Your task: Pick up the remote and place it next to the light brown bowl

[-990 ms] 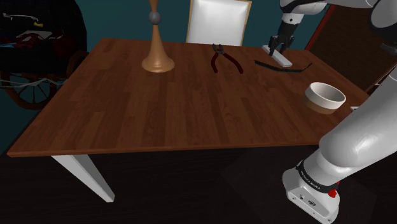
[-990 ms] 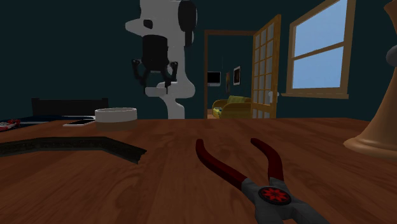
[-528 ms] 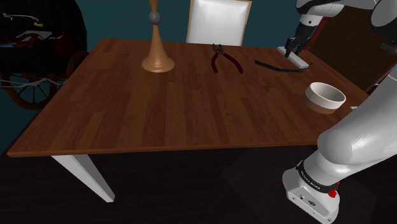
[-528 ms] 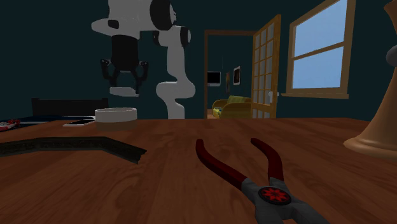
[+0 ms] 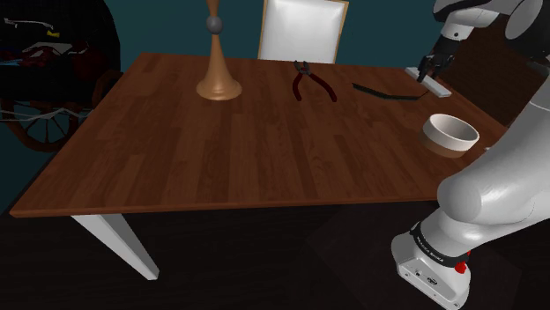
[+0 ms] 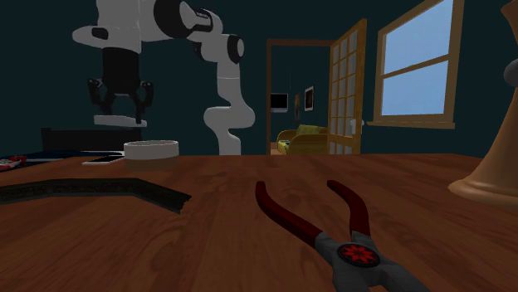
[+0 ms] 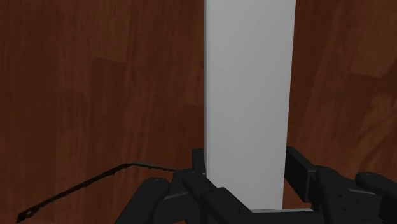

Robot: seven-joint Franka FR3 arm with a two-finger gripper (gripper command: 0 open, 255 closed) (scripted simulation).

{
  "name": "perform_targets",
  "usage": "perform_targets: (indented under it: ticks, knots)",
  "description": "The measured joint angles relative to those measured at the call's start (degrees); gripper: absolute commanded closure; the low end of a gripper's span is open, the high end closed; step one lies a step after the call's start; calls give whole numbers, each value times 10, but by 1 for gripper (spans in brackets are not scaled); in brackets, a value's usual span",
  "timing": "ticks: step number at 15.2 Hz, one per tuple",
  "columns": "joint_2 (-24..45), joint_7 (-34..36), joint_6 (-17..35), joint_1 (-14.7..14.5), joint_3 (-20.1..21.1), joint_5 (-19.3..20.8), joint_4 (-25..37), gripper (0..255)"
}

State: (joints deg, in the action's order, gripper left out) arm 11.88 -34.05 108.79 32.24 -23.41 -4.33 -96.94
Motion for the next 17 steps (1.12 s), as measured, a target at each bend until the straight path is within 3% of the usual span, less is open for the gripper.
perform_targets:
  ticks: [17]
  knots:
    - [36,-20,113,7,3,-19,-81,255]
